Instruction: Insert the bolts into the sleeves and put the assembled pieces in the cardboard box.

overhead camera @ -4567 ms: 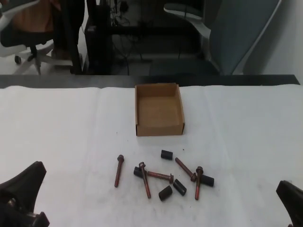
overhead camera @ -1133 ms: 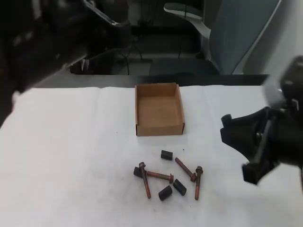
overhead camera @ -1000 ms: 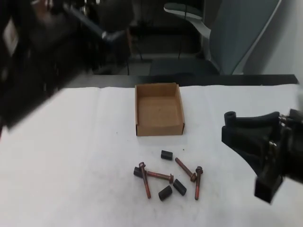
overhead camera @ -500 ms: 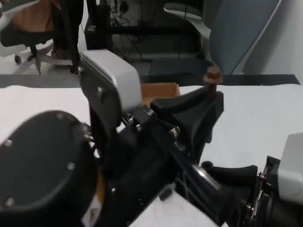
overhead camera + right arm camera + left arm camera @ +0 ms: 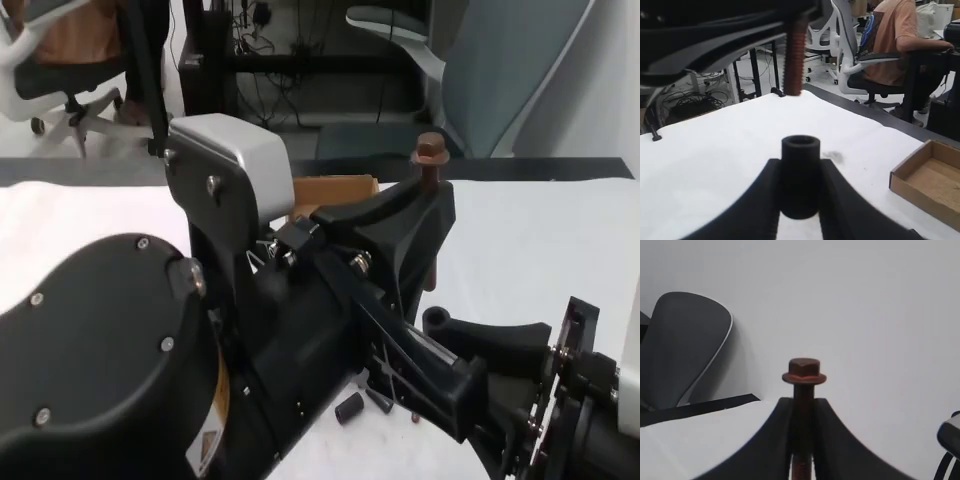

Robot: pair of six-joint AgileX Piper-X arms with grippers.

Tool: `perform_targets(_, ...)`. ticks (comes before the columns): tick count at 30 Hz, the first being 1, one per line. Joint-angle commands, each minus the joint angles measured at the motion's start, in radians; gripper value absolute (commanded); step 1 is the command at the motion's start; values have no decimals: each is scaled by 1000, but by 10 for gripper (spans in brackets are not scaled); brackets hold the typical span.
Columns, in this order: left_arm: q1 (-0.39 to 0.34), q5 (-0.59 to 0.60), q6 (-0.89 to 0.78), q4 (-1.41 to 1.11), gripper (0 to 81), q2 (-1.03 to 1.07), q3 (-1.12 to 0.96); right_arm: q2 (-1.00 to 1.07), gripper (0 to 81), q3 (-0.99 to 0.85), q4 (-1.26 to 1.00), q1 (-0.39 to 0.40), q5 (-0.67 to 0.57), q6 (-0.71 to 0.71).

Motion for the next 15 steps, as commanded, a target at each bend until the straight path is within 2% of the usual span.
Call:
perform_targets(1,3,2,-19,5,18,-2,-2,-2,6,-4,-31,1,-31,-9)
perform_targets(5,1,26,-26,15,18,-2,-2,-2,6,-8,-66,1,-49,-9)
perform_targets(9,1,76,-26,14,18,-2,-2,-2,6,-8,-101,1,-6,-9)
perform_targets(15,1,79,-29,20,18,-2,-2,-2,6,-8,-105,1,15,-9)
